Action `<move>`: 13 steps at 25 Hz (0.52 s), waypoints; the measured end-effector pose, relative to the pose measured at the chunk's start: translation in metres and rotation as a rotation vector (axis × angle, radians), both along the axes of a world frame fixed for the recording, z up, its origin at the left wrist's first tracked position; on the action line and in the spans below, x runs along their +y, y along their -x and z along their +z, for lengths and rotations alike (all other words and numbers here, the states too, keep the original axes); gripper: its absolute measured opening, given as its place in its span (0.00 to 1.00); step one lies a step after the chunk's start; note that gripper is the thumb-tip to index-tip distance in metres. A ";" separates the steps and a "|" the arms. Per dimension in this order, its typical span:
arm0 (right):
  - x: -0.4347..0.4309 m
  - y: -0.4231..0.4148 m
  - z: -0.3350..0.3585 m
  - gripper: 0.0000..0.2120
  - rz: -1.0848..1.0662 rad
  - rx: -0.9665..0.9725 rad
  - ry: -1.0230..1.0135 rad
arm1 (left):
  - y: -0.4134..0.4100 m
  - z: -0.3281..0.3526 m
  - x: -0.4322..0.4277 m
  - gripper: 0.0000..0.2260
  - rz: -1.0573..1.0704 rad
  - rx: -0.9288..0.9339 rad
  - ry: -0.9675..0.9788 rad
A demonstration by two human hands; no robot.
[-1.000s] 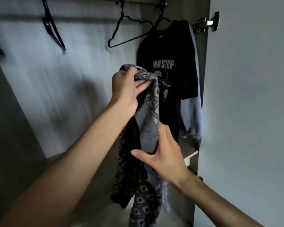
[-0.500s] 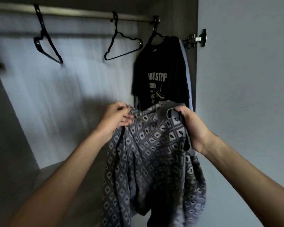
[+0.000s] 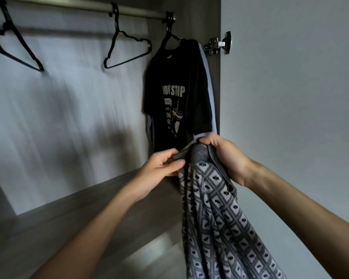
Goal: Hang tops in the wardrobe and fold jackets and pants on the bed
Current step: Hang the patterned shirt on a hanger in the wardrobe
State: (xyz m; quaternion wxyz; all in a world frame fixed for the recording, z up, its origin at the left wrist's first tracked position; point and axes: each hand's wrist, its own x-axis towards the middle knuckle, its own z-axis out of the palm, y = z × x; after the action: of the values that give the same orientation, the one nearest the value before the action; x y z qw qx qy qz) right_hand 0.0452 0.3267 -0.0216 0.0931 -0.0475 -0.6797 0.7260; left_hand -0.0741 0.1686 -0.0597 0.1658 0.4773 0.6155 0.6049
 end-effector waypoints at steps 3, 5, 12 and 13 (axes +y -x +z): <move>0.013 -0.007 -0.001 0.22 0.041 0.010 -0.050 | -0.001 -0.015 0.004 0.14 -0.154 -0.307 -0.001; 0.022 -0.012 -0.004 0.26 0.069 -0.012 -0.066 | -0.003 -0.024 0.003 0.26 -0.235 -0.319 0.101; 0.043 -0.029 -0.013 0.22 0.075 -0.051 -0.402 | 0.006 -0.003 -0.005 0.22 -0.178 -0.095 -0.038; 0.045 -0.028 -0.017 0.16 0.032 -0.031 -0.507 | 0.005 0.004 -0.006 0.22 -0.116 -0.025 -0.070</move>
State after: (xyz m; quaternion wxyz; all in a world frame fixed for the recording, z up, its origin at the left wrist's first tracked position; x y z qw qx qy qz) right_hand 0.0731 0.3718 -0.0382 0.0802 -0.0232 -0.8419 0.5331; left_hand -0.0789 0.1623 -0.0554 0.1916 0.5100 0.5633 0.6212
